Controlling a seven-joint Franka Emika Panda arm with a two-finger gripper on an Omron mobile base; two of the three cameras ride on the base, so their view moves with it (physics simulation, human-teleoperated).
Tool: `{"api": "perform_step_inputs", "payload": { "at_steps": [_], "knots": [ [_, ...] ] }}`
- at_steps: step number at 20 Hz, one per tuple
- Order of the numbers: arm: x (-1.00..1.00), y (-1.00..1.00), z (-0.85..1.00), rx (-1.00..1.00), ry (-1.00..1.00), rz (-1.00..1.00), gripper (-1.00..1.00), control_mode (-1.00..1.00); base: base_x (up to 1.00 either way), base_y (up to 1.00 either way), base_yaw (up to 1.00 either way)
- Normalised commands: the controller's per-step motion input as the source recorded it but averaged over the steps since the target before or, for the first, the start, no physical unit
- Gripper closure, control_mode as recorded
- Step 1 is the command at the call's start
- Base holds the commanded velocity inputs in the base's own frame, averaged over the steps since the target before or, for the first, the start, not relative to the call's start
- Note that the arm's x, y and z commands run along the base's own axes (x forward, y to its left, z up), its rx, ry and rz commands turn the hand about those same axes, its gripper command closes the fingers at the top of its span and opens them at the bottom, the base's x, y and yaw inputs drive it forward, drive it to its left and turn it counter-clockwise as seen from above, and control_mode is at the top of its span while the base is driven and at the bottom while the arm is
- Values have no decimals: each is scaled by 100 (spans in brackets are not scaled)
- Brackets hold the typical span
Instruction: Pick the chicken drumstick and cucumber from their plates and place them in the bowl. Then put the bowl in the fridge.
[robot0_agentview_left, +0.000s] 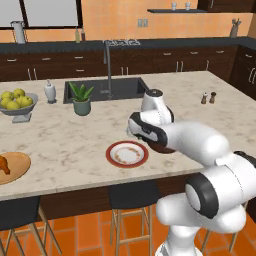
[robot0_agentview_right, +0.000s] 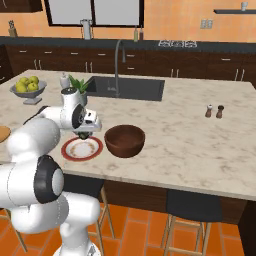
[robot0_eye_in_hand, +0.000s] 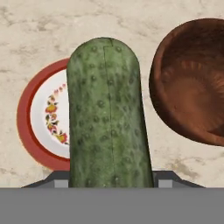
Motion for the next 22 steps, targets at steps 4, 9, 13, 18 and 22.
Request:
{"api": "perform_step_inputs", "payload": {
  "at_steps": [4,9,13,18,22],
  "knots": [
    [-1,-95,15,0,5,0,100,-100,0,0,0],
    [15,-91,0,1,10,0,100,-100,0,0,0],
    [36,-68,-5,2,7,0,100,-100,0,0,0],
    [67,-26,-22,0,5,0,100,-100,0,0,0],
    [43,-8,-37,0,3,0,100,-100,0,0,0]
  ]
}}
